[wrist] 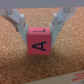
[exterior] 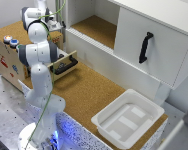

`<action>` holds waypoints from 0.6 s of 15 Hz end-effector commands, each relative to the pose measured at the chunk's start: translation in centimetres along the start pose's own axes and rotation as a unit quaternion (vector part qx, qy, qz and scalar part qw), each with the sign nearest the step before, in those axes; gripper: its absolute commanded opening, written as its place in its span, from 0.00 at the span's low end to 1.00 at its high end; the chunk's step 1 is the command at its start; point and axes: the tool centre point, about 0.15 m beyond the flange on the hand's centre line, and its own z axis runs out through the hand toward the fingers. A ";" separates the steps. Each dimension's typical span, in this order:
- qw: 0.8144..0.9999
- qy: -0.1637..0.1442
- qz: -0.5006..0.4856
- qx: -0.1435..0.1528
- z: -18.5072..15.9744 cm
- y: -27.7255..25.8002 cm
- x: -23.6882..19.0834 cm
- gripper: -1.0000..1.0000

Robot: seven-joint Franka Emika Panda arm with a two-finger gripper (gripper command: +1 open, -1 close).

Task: Put the pink object on top of the drawer

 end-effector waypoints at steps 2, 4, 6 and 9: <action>0.992 0.037 -0.074 0.090 0.0 1.0 0.5 1.00; 0.992 0.046 -0.081 0.083 -1.1 1.0 0.6 1.00; 0.992 0.031 -0.092 0.075 -2.3 0.8 0.8 1.00; 0.993 0.020 -0.093 0.070 -3.2 0.3 1.2 1.00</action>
